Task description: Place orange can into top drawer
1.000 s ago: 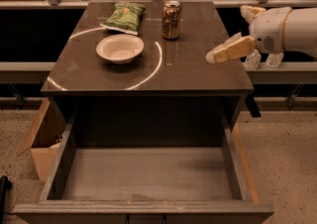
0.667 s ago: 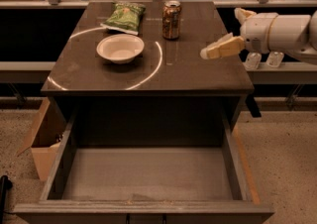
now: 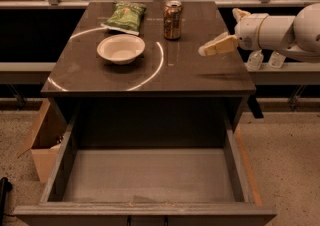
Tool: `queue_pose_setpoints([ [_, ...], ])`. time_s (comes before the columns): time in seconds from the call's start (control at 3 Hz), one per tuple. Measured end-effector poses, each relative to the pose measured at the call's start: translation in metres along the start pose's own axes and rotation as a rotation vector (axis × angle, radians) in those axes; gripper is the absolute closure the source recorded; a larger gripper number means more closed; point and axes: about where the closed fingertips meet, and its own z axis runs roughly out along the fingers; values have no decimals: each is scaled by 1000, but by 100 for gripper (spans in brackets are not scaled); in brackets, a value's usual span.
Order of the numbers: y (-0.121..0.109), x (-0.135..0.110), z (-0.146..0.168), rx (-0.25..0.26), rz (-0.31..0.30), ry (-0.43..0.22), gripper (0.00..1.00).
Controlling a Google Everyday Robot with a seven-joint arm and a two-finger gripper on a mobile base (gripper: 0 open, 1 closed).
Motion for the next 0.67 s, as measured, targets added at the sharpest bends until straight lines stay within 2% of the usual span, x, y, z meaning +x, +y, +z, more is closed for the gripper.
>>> queue_pose_setpoints([
  [0.33, -1, 2, 8, 4, 29, -28, 0],
  [0.67, -14, 1, 38, 37, 57, -72, 0],
])
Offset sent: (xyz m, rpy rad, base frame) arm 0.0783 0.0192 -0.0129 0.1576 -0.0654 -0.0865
